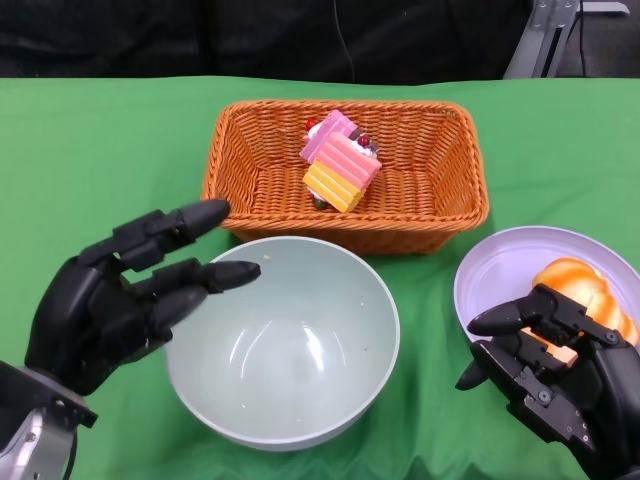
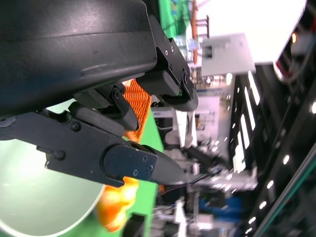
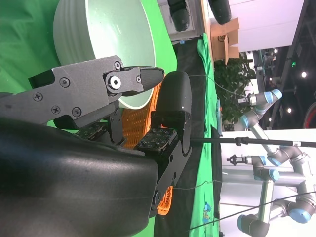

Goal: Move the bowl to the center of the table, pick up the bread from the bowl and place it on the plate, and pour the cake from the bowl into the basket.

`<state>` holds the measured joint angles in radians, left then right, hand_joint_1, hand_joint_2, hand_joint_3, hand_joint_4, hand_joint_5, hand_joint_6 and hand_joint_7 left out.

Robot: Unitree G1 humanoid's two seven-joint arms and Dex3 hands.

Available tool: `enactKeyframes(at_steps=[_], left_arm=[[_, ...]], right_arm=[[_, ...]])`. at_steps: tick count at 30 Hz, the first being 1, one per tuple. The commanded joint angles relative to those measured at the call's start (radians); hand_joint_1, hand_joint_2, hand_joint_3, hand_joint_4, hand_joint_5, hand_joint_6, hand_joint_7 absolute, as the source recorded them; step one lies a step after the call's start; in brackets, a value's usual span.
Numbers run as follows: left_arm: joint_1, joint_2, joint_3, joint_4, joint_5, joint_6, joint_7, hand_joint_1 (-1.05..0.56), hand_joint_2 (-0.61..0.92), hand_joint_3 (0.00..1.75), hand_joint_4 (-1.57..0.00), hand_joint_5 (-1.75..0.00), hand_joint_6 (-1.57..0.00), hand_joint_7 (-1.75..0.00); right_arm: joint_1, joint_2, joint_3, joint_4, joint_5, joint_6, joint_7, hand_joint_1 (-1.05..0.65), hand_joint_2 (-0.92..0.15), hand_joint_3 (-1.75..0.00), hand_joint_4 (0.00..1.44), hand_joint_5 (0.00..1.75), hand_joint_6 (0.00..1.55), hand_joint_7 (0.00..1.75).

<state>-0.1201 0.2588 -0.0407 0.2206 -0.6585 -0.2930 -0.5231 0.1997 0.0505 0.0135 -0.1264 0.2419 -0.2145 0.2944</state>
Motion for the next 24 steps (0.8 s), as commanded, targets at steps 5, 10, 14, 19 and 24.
enactKeyframes(at_steps=[5, 10, 14, 19, 24], left_arm=[[-0.015, -0.09, 0.116, 0.046, 0.069, 0.027, 0.053, -0.17, 0.92, 0.28, -0.72, -1.08, -0.99, -0.27], [-0.042, -0.129, 0.165, 0.121, 0.151, 0.009, 0.089, -0.08, 0.91, 0.51, -0.72, -1.4, -0.79, -1.08], [-0.059, -0.133, 0.177, 0.168, 0.262, -0.056, 0.113, -0.08, 0.87, 0.52, -0.71, -1.56, -0.79, -1.18], [-0.074, -0.154, 0.198, 0.202, 0.302, -0.087, 0.122, -0.08, 0.86, 0.53, -0.71, -1.58, -0.79, -1.2], [-0.069, -0.156, 0.197, 0.216, 0.31, -0.092, 0.097, -0.06, 0.84, 0.57, -0.73, -1.58, -0.8, -1.21]], right_arm=[[0.001, -0.016, -0.014, 0.016, 0.016, -0.004, 0.004, -0.27, -0.92, -0.18, 0.71, 1.39, 0.71, 1.03], [0.0, -0.018, -0.019, 0.024, 0.023, -0.007, 0.01, -0.27, -0.92, -0.19, 0.71, 1.39, 0.71, 1.03], [-0.002, -0.025, -0.023, 0.036, 0.017, -0.012, 0.014, -0.27, -0.92, -0.19, 0.71, 1.39, 0.71, 1.03], [-0.006, -0.027, -0.026, 0.06, 0.01, -0.043, 0.02, -0.25, -0.92, -0.2, 0.7, 1.38, 0.7, 1.02], [-0.01, -0.026, -0.033, 0.07, 0.014, -0.051, 0.022, -0.24, -0.92, -0.2, 0.7, 1.4, 0.7, 1.03]])
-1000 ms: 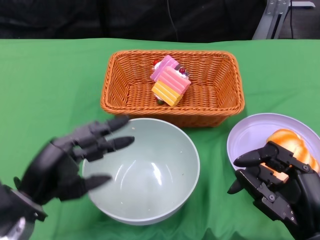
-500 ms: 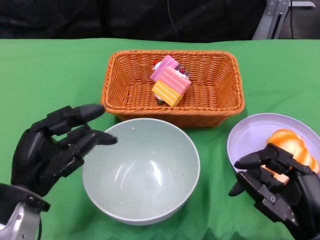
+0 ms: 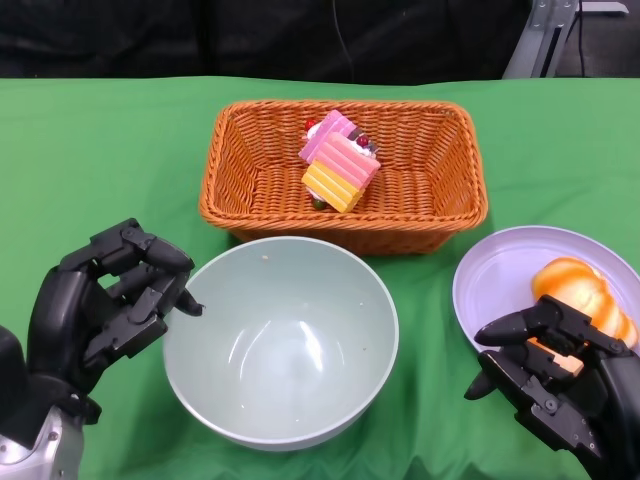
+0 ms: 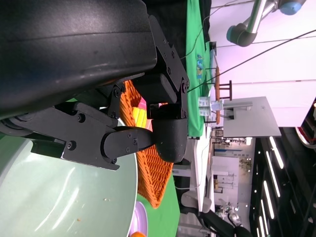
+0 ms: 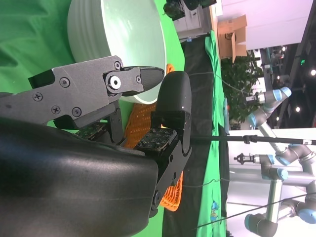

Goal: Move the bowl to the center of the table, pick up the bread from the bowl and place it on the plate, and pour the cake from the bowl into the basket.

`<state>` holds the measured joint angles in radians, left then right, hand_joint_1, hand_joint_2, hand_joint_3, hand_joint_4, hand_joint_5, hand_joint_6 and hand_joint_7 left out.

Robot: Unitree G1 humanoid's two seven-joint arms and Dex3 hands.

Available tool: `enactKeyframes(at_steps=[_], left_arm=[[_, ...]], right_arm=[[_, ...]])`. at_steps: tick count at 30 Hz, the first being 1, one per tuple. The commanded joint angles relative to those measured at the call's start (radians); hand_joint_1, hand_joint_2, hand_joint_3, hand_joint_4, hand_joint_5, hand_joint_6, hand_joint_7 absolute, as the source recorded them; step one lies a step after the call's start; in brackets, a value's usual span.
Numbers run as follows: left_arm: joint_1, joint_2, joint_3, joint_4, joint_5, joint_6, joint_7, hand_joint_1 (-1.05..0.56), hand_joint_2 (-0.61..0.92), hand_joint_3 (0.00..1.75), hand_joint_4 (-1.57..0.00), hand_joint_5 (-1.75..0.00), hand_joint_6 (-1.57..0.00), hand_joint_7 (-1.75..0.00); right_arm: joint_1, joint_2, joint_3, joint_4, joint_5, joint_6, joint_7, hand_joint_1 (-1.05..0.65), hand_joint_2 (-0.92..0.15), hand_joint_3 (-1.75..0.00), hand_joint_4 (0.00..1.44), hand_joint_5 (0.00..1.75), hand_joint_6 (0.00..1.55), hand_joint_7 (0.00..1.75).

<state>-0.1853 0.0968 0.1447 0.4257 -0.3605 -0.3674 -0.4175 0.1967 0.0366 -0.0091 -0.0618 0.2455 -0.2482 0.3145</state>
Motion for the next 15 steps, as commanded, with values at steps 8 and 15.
enactKeyframes(at_steps=[8, 15], left_arm=[[-0.006, 0.021, 0.016, 0.082, 0.065, -0.087, -0.021, -0.06, 0.75, 0.73, -0.72, -1.63, -0.78, -1.33], [-0.013, 0.022, 0.022, 0.134, 0.048, -0.121, -0.089, -0.05, 0.7, 0.85, -0.73, -1.64, -0.77, -1.37]], right_arm=[[-0.023, -0.033, -0.022, 0.084, -0.147, -0.158, -0.073, -0.21, -0.9, -0.2, 0.7, 1.4, 0.73, 1.07], [-0.042, -0.058, -0.025, 0.136, -0.147, -0.208, -0.064, -0.22, -0.87, -0.25, 0.69, 1.41, 0.7, 1.12]])
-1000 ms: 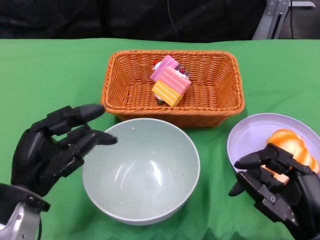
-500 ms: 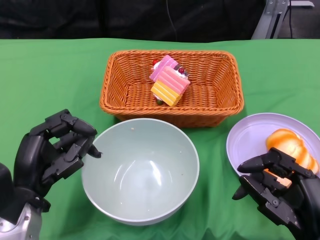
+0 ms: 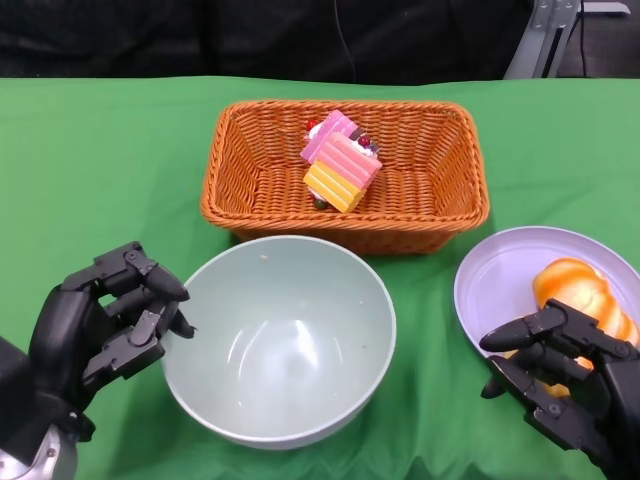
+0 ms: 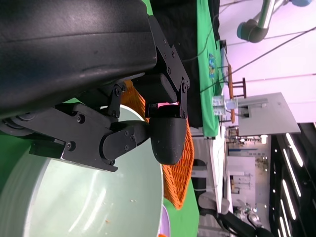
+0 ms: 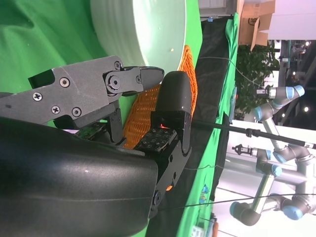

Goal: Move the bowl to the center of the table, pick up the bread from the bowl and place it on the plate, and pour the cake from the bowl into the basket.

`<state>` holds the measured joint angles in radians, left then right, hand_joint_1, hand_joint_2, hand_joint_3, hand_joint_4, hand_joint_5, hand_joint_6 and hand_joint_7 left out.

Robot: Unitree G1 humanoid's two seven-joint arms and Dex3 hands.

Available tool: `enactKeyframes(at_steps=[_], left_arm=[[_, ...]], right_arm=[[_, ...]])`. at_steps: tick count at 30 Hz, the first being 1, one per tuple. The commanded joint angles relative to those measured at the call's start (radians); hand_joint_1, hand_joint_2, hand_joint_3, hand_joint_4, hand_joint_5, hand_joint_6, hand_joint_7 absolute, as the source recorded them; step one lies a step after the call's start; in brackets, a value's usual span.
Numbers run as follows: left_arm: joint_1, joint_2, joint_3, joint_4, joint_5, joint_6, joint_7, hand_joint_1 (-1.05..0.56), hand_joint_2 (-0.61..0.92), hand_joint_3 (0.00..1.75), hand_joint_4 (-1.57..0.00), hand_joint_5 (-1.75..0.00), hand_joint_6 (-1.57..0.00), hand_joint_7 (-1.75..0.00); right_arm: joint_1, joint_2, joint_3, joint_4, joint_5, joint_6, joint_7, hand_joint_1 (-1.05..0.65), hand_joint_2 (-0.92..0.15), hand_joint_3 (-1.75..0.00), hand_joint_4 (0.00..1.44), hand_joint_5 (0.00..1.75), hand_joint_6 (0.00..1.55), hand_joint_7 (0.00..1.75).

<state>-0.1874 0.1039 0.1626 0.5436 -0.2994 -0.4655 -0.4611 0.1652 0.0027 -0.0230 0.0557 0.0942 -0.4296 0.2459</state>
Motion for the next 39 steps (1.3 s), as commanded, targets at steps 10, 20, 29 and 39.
enactKeyframes(at_steps=[10, 20, 29, 39], left_arm=[[0.069, -0.008, -0.064, -0.17, -0.026, -0.008, -0.133, -0.04, 0.56, 1.12, -0.76, -1.69, -0.73, -1.51], [0.102, -0.016, -0.099, -0.369, -0.068, 0.077, -0.141, -0.02, 0.49, 1.26, -0.81, -1.69, -0.78, -1.5], [0.12, 0.006, -0.143, -0.478, -0.061, 0.163, -0.154, 0.01, 0.45, 1.29, -0.82, -1.65, -0.81, -1.38], [0.125, 0.02, -0.198, -0.521, -0.065, 0.202, -0.184, -0.02, 0.42, 1.33, -0.82, -1.6, -0.81, -1.37]], right_arm=[[-0.008, -0.029, -0.001, 0.013, 0.062, -0.035, 0.044, -0.21, -0.84, -0.32, 0.71, 1.41, 0.7, 1.12], [-0.028, -0.025, 0.009, -0.006, 0.069, -0.022, 0.056, -0.22, -0.84, -0.32, 0.72, 1.39, 0.71, 1.1], [-0.012, -0.044, 0.085, -0.145, 0.051, 0.047, 0.086, -0.22, -0.75, -0.45, 0.69, 1.4, 0.69, 1.12], [0.002, -0.069, 0.134, -0.251, 0.025, 0.104, 0.094, -0.32, -0.64, -0.61, 0.75, 1.35, 0.76, 1.06]])
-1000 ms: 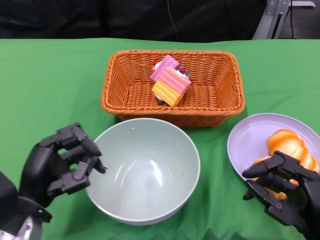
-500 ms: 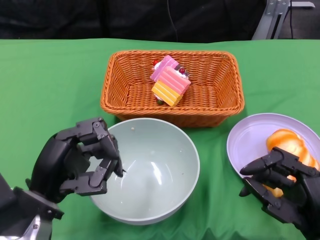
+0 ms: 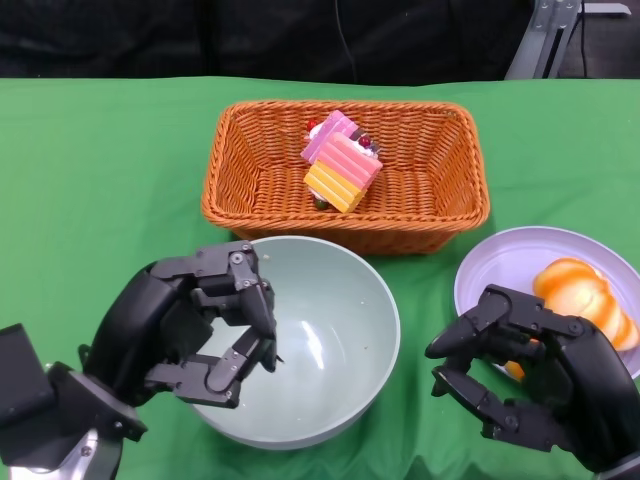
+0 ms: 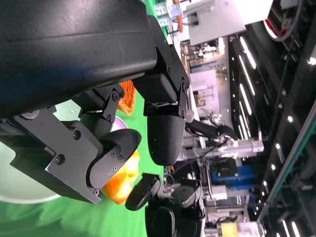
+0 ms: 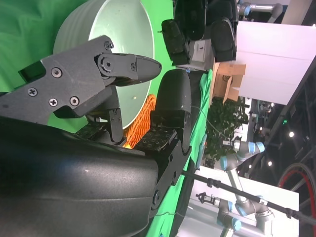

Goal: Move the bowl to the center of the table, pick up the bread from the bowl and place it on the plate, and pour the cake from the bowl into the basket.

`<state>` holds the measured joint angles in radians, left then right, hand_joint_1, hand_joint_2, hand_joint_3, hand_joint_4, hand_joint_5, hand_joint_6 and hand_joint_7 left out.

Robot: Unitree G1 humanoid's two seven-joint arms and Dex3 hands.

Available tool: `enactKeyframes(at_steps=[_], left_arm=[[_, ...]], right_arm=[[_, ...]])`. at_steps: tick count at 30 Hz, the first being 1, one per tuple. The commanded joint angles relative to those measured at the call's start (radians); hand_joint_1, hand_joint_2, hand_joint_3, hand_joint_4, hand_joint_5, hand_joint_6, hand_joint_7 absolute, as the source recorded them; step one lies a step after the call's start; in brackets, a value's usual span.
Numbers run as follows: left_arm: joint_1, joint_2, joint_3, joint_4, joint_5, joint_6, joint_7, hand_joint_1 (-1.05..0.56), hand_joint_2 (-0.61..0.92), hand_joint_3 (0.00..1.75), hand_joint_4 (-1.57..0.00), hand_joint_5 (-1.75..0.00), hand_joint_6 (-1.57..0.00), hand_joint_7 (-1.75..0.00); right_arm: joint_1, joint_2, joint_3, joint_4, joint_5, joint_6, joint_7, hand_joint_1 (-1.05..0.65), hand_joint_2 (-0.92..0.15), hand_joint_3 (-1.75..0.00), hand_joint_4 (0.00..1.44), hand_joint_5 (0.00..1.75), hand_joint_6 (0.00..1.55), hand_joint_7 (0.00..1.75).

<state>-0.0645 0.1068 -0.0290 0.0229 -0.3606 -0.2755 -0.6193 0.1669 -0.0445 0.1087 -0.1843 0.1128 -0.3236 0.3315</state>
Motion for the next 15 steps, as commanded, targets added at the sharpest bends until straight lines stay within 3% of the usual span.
enactKeyframes(at_steps=[1, 4, 15], left_arm=[[0.001, 0.017, -0.009, 0.004, -0.008, 0.011, -0.034, -0.02, 0.42, 1.34, -0.82, -1.61, -0.81, -1.36], [-0.002, 0.019, -0.013, 0.007, 0.01, 0.016, -0.029, -0.05, 0.41, 1.35, -0.83, -1.61, -0.83, -1.36], [-0.006, 0.015, -0.01, 0.012, 0.032, 0.015, -0.027, -0.02, 0.46, 1.29, -0.83, -1.57, -0.82, -1.36]], right_arm=[[-0.001, -0.025, 0.004, -0.01, 0.007, -0.003, 0.013, -0.33, -0.65, -0.59, 0.75, 1.35, 0.76, 1.05], [-0.004, -0.025, 0.007, -0.009, 0.006, 0.001, 0.013, -0.33, -0.69, -0.52, 0.76, 1.35, 0.77, 1.03], [-0.014, -0.029, 0.004, 0.014, 0.014, -0.002, 0.015, -0.3, -0.7, -0.52, 0.73, 1.37, 0.76, 1.04]])
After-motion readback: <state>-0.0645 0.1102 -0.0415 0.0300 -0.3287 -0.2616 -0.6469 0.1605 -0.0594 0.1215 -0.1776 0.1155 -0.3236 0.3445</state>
